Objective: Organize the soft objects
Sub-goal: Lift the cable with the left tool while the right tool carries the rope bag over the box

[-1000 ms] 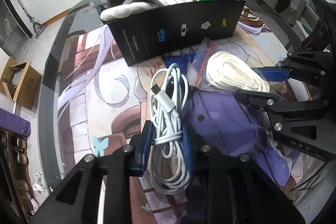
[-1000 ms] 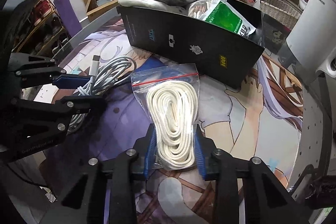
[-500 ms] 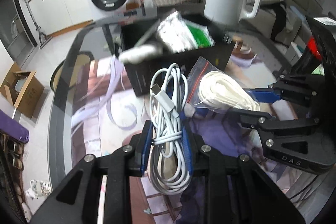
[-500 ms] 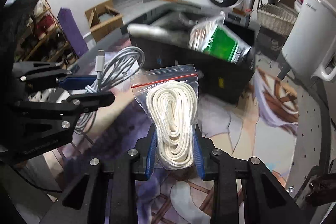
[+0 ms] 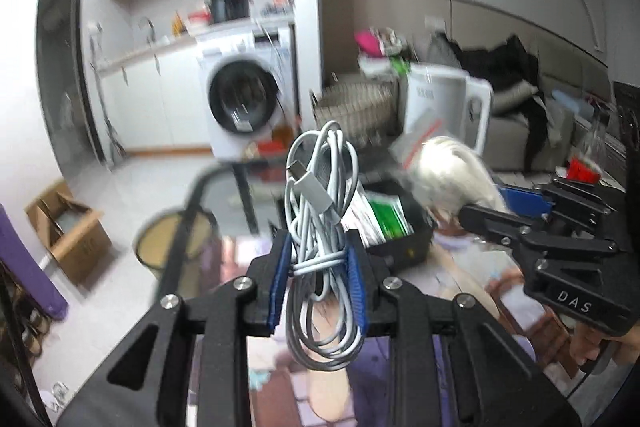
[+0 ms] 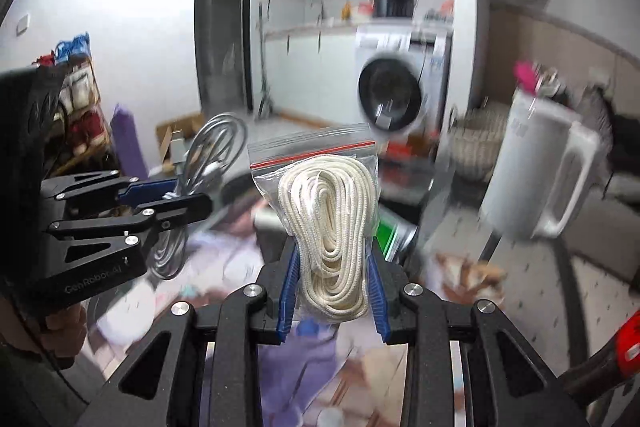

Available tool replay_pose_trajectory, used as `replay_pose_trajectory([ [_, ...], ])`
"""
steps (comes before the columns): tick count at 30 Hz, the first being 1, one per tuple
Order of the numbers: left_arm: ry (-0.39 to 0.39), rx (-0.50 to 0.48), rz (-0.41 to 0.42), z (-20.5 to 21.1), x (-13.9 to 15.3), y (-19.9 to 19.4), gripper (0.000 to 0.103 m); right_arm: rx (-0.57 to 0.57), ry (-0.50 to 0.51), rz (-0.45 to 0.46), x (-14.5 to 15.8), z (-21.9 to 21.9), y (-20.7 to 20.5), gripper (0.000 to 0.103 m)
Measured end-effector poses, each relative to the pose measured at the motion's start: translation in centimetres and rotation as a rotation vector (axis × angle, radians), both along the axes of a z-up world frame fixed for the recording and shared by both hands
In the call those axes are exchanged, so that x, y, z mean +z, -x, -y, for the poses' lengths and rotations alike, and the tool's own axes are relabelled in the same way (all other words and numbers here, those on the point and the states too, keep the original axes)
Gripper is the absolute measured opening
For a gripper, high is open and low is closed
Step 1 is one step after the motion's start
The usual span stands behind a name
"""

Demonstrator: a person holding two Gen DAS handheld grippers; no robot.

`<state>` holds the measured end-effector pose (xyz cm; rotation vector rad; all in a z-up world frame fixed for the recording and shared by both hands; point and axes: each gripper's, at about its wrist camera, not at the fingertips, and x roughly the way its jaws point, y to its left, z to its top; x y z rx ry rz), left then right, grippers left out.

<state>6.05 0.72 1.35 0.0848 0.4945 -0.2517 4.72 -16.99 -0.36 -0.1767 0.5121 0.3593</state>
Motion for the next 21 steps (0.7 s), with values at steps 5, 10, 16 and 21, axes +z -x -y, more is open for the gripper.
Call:
replay_pose_trajectory([
  [5,0.04,0.023,0.153,-1.6,2.5,2.0,0.025,-0.004,-0.048,0.151,2.1,0.2,2.2,0.031],
  [10,0.042,0.062,0.274,-2.9,3.6,4.1,0.025,-0.015,-0.025,0.342,4.0,-0.3,5.9,0.031],
  [16,0.044,0.051,0.273,-3.6,3.6,4.1,0.025,-0.002,-0.034,0.329,4.7,-0.4,6.0,0.031],
  [21,0.049,0.053,0.264,-2.9,3.6,3.9,0.025,-0.008,-0.048,0.318,4.6,0.4,5.3,0.031],
])
